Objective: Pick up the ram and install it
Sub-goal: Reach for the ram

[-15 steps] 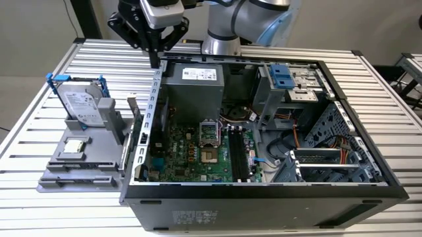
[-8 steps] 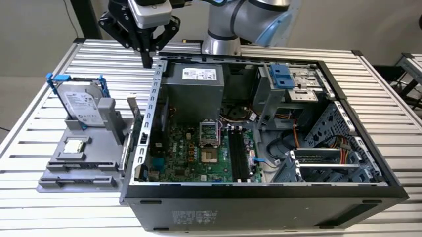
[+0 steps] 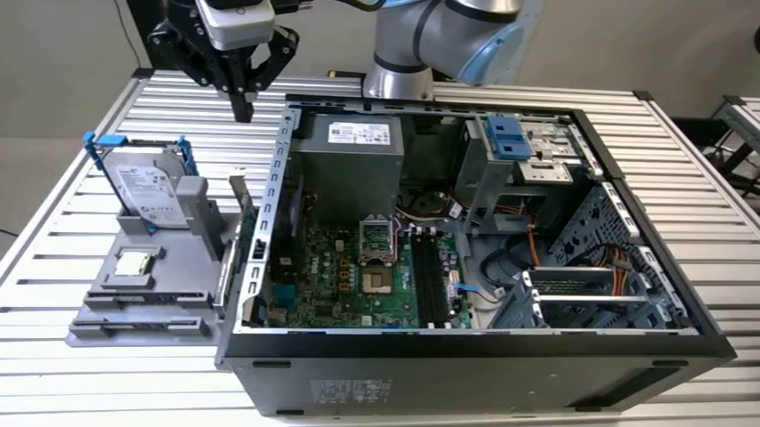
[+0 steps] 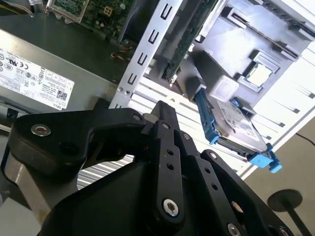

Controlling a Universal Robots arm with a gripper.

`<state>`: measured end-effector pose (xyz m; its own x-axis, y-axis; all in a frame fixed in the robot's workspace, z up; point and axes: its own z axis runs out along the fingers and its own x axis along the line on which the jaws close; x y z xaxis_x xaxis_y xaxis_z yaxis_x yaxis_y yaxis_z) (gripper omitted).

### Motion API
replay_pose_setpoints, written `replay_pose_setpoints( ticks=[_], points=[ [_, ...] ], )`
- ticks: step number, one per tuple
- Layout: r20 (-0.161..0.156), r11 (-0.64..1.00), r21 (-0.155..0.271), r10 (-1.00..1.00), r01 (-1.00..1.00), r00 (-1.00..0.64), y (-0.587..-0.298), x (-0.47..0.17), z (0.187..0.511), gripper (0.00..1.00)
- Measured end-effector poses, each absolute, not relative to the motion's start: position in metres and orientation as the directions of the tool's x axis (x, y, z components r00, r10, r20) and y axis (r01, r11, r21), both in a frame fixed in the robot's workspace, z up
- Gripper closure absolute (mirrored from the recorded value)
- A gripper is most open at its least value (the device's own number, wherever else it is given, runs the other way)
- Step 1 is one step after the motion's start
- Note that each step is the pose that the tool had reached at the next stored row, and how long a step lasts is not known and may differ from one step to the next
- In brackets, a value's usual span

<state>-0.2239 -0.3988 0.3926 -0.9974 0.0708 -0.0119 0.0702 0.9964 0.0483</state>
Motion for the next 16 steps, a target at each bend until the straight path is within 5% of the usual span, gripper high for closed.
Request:
replay_pose_setpoints(
  ticks=[16],
  points=[
    [-0.012,0.996,0.048,0.07,0.07,-0.997,-0.399,-0.255,0.393,1.0]
  ],
)
